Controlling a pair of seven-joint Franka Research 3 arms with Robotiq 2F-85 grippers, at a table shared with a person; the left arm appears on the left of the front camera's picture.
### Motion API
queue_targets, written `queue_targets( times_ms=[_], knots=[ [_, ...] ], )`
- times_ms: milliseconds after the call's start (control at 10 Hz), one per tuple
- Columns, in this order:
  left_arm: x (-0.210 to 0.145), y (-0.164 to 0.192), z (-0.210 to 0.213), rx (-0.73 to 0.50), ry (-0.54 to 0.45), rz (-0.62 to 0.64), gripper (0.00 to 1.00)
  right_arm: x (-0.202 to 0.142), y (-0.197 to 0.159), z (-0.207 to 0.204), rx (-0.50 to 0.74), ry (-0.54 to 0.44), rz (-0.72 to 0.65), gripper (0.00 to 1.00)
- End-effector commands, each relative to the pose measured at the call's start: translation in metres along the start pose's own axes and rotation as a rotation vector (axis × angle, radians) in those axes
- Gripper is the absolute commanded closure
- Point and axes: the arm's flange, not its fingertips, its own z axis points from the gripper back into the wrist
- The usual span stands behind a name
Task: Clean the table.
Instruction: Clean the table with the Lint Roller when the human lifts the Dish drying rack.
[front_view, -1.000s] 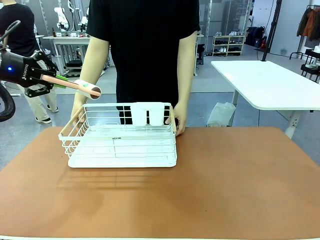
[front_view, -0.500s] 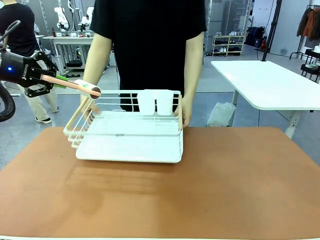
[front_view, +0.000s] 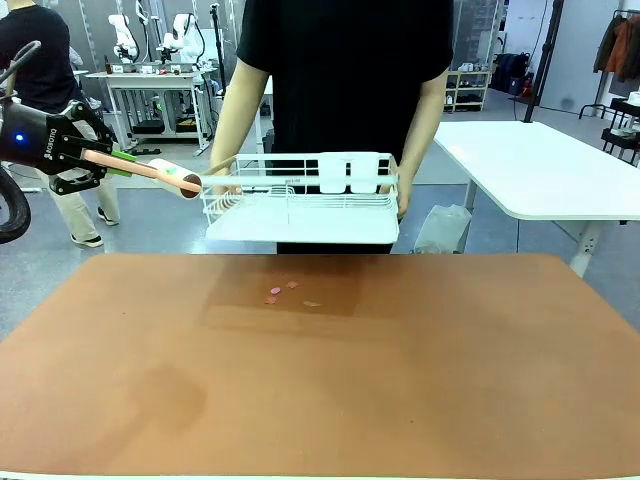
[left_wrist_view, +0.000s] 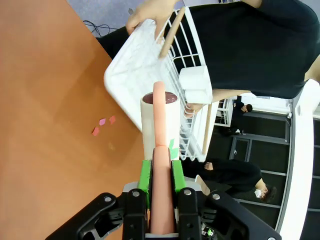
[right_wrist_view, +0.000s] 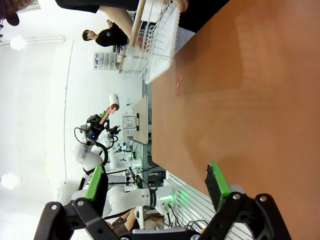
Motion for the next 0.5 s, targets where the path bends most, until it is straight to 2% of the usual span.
queue_targets(
  times_ms=[0,400],
  knots=[
    [0.0005,-0.0004,0.0003,-0.001,0.0,-0.001,1.0,-0.0008,0.0024,0.0016,0.008,0.003,0.009,0.0],
    [0.0005,-0.0004,0.0003,-0.001,0.0,-0.001,1.0,-0.0008,0.0024,0.0016,0.008,0.003,0.009,0.0]
  ],
)
